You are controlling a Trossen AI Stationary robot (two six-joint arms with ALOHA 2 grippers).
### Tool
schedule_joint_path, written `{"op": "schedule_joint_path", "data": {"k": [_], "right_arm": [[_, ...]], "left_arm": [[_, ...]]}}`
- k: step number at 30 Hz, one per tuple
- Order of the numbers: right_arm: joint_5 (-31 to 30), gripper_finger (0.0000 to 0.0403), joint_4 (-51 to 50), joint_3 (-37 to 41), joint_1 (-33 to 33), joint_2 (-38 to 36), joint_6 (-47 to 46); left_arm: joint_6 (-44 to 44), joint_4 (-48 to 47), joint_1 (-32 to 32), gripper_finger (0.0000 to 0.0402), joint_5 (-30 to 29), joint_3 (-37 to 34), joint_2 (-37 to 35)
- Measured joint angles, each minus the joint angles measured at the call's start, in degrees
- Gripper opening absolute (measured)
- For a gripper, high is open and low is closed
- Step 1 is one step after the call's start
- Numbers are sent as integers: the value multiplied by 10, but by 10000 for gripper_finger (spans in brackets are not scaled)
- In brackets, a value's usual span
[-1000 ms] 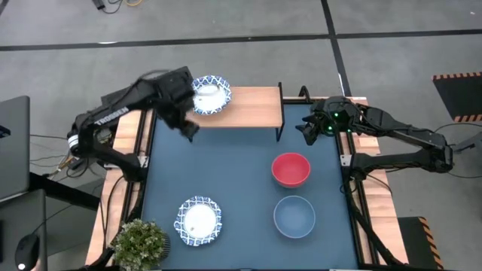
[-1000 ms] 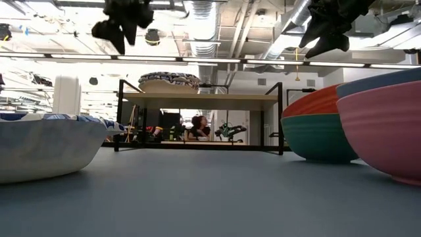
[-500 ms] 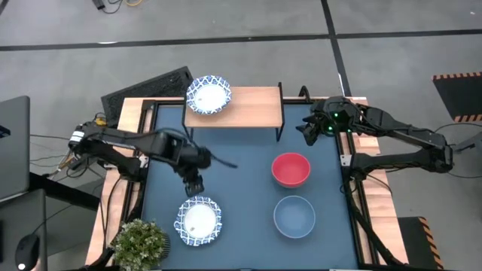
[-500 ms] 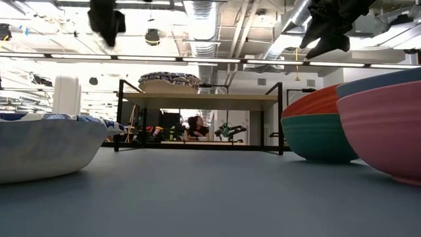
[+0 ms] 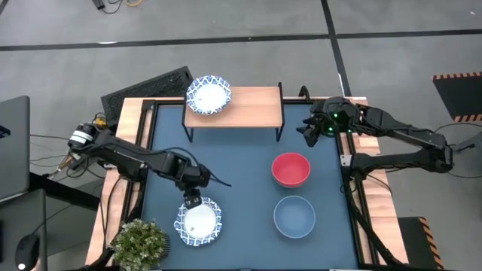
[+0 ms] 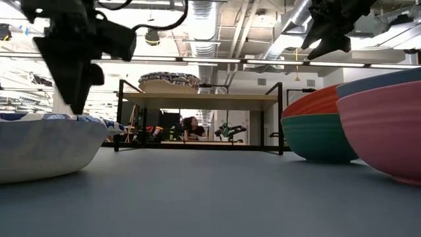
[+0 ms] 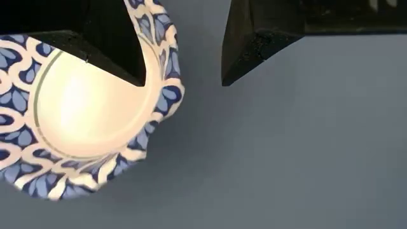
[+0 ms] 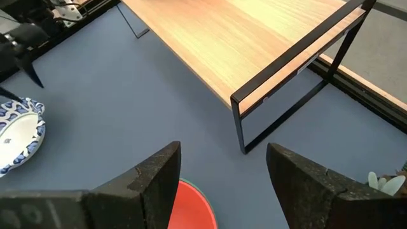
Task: Place and stack bowls onto a shelf
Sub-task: Stack the white bowl on the white bowls on the shelf
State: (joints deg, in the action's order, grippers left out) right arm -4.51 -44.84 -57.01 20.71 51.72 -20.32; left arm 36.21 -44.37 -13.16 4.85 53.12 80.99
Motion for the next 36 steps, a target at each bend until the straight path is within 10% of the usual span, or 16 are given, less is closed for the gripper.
{"op": "schedule_joint_path", "data": {"k": [13,26,36], "right_arm": [[0,260,-7,0,0,0,12],[0,260,-8,0,0,0,15],[0,260,-10,0,0,0,14]], "left_arm": [[59,96,-14,186,29,-82,0],[103,131,-13,11,56,-105,0],[236,158,-13,0,64,-60,-1]]}}
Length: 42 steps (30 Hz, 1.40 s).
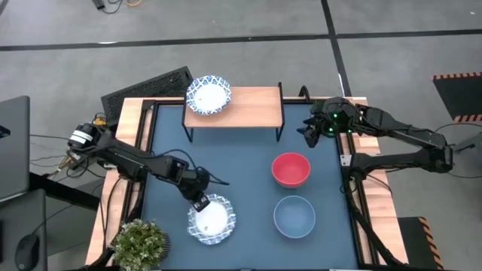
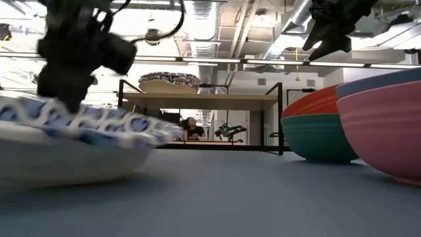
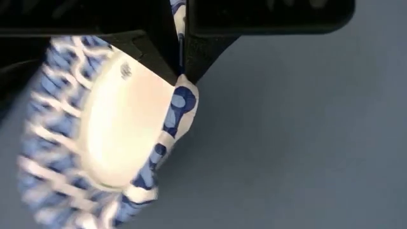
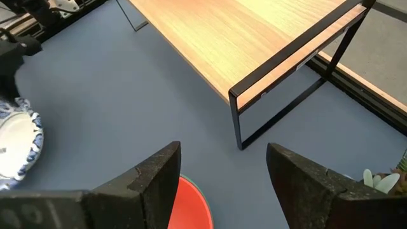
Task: Place and stack bowls onto a shelf
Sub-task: Stack the white bowl on the white bowls on the shelf
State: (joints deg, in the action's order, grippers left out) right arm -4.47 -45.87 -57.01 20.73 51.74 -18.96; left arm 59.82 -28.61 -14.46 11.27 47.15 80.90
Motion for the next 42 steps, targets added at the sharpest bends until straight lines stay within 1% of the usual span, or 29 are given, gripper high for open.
{"op": "schedule_joint_path", "data": {"k": [3,9,11,16,19,27,32,36,40,42], "right_arm": [[0,260,0,0,0,0,0],[0,260,0,0,0,0,0],[0,260,0,0,0,0,0],[0,260,0,0,0,0,9],[0,260,0,0,0,0,15],[0,260,0,0,0,0,15],[0,260,0,0,0,0,17],[0,260,0,0,0,0,16],[0,260,0,0,0,0,16],[0,260,0,0,0,0,15]], "left_arm": [[22,-4,0,0,-2,41,-8],[75,-22,5,0,-41,136,-44],[92,-43,14,0,-75,170,-60],[114,-82,59,0,-197,245,-88],[100,-84,107,0,-235,282,-95],[20,-104,261,0,-235,359,-95],[-25,-106,363,0,-214,394,-94],[-49,-107,437,0,-198,402,-92],[-53,-105,505,0,-166,402,-83],[-56,-101,530,0,-148,402,-73]]}}
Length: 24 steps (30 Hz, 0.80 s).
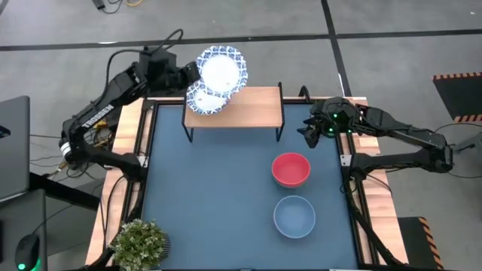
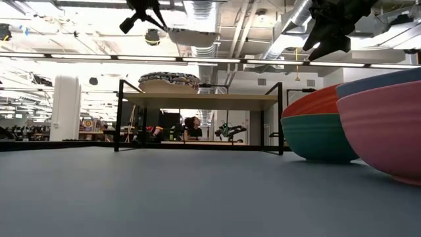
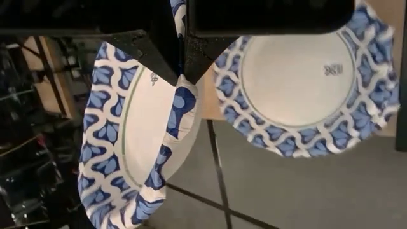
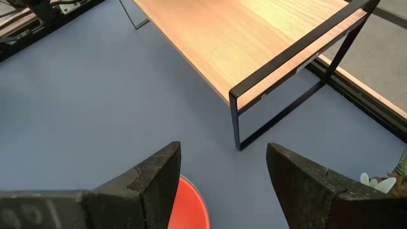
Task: Place and stack bowls onto a shelf
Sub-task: Stack the white bowl on the white bowls on the shelf
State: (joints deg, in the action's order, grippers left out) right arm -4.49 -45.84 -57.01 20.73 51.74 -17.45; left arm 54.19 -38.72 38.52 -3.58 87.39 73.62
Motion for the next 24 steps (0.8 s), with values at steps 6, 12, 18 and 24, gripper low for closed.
{"op": "schedule_joint_path", "data": {"k": [6,12,18,24], "right_arm": [[0,260,-1,0,0,0,-1],[0,260,-3,0,0,0,-1],[0,260,-3,0,0,0,-2],[0,260,-2,0,0,0,-5]], "left_arm": [[-6,-56,55,0,87,0,35],[-18,-118,95,0,109,0,41],[-47,-172,134,0,124,0,41],[-63,-182,147,0,130,-1,42]]}}
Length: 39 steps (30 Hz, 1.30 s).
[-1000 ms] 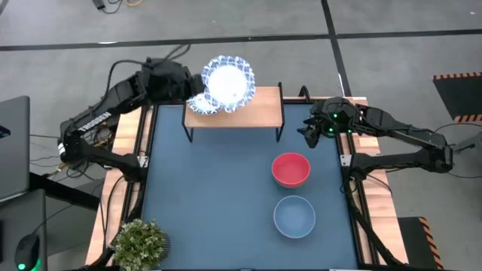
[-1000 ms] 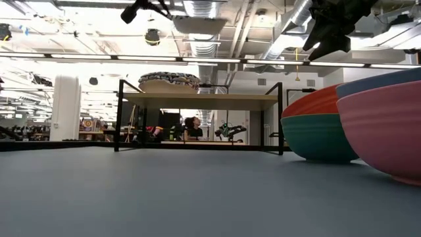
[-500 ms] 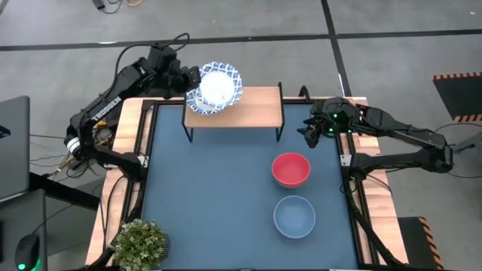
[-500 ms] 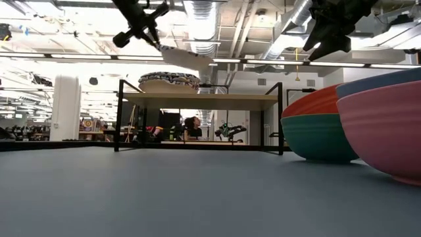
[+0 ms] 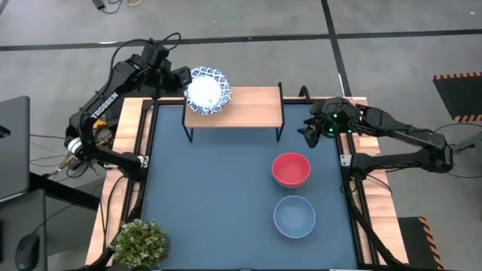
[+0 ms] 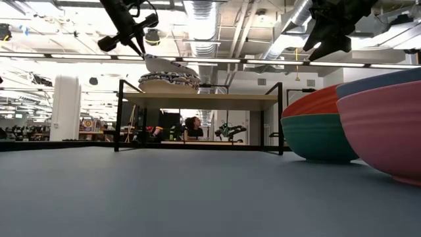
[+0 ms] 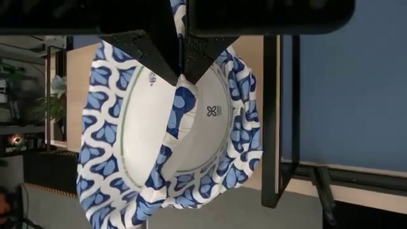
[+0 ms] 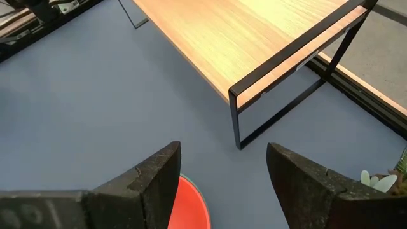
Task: Place and stack bowls onto a shelf
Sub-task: Stack the white bowl on the white bowls on the shelf
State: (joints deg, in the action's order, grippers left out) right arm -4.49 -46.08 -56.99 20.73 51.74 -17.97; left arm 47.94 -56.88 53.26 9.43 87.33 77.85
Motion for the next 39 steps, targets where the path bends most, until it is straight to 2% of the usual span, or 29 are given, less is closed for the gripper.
{"op": "schedule_joint_path", "data": {"k": [7,11,15,27,30,39], "right_arm": [[0,260,0,0,0,0,-8],[0,260,0,0,0,0,-11],[0,260,0,0,0,0,-11],[0,260,0,0,0,0,-11],[0,260,0,0,0,0,-11],[0,260,-2,0,0,0,-19]], "left_arm": [[0,3,1,0,2,-15,3],[-8,8,1,6,-21,-20,3],[-29,9,1,37,-37,-20,3],[-83,-1,-5,164,-20,-20,7],[-100,-13,-11,176,-22,-20,17],[-119,-20,-8,179,-52,-16,18]]}}
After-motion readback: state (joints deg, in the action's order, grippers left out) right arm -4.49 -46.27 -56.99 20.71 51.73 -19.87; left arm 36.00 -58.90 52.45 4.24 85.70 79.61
